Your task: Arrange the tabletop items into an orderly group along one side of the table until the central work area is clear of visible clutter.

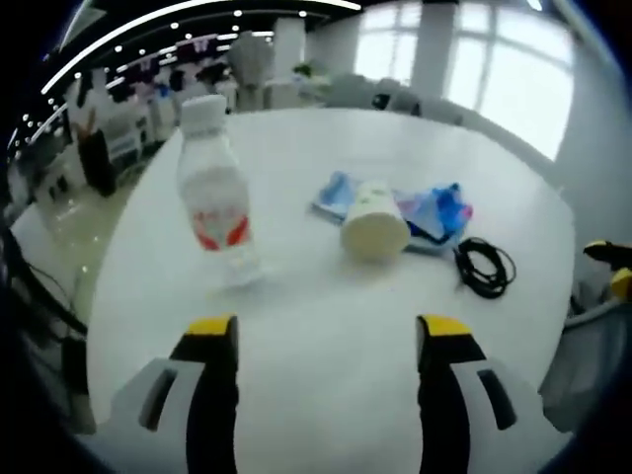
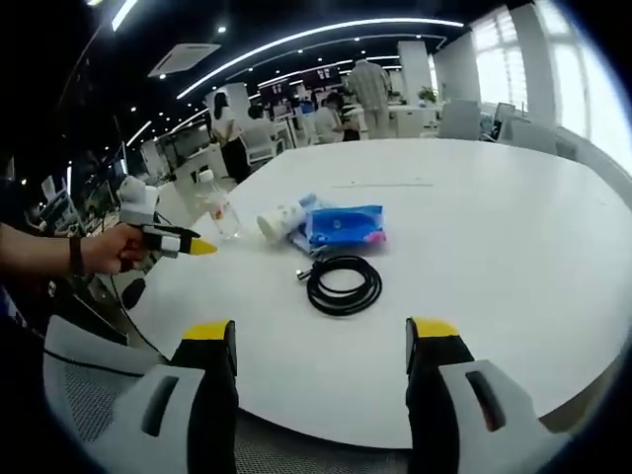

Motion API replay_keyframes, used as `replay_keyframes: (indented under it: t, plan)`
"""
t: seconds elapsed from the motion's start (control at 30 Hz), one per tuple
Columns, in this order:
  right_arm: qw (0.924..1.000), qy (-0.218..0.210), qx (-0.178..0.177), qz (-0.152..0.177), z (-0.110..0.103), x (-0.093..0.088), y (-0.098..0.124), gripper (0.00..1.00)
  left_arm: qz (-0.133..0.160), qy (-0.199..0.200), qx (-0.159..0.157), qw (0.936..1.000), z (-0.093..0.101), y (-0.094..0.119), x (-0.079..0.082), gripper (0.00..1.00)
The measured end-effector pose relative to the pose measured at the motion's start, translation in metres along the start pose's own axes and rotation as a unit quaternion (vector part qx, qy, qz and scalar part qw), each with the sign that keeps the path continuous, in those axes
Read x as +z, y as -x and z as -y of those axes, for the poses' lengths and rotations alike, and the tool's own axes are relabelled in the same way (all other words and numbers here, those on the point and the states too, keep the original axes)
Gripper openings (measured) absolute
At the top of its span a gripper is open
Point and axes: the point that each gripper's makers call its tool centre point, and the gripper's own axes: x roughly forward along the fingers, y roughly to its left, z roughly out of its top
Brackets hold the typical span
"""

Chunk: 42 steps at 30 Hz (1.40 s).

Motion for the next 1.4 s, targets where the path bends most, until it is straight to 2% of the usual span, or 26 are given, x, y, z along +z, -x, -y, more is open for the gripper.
replay_keyframes:
  t: [0.2,0.3,0.47,0.63,0.7,0.9,0.97,1.07,1.4]
  plan:
    - [0.9999,-0.004,0.012,0.004,-0.003,0.001,0.000,0.69,0.004,-0.004,-0.002,1.0000,0.023,0.012,-0.004,0.72]
    - [0.9998,-0.009,0.015,0.006,-0.003,0.001,0.000,0.69,0.007,-0.001,-0.013,0.9999,0.038,0.020,-0.008,0.73]
    - [0.9996,-0.015,0.022,0.006,-0.005,0.000,0.000,0.69,0.004,-0.025,-0.016,0.9996,0.052,0.030,-0.014,0.74]
    - [0.9994,-0.009,0.033,0.007,-0.010,0.000,0.000,0.69,0.008,-0.005,-0.027,0.9996,0.062,0.037,-0.016,0.75]
    - [0.9994,-0.007,0.033,0.006,-0.010,-0.001,-0.001,0.70,0.007,0.011,-0.045,0.9989,0.072,0.041,-0.019,0.78]
    - [0.9992,-0.011,0.039,0.002,-0.012,-0.004,-0.002,0.70,0.009,0.002,-0.052,0.9986,0.086,0.049,-0.024,0.81]
    - [0.9990,-0.011,0.043,-0.001,-0.013,-0.005,-0.003,0.70,0.008,0.011,-0.065,0.9978,0.092,0.049,-0.025,0.88]
    - [0.9989,-0.014,0.044,-0.004,-0.014,-0.006,-0.003,0.70,0.005,0.002,-0.054,0.9985,0.093,0.052,-0.029,0.96]
    - [0.9982,-0.011,0.055,-0.022,-0.019,-0.013,-0.006,0.69,-0.007,0.006,-0.029,0.9995,0.093,0.062,-0.042,0.96]
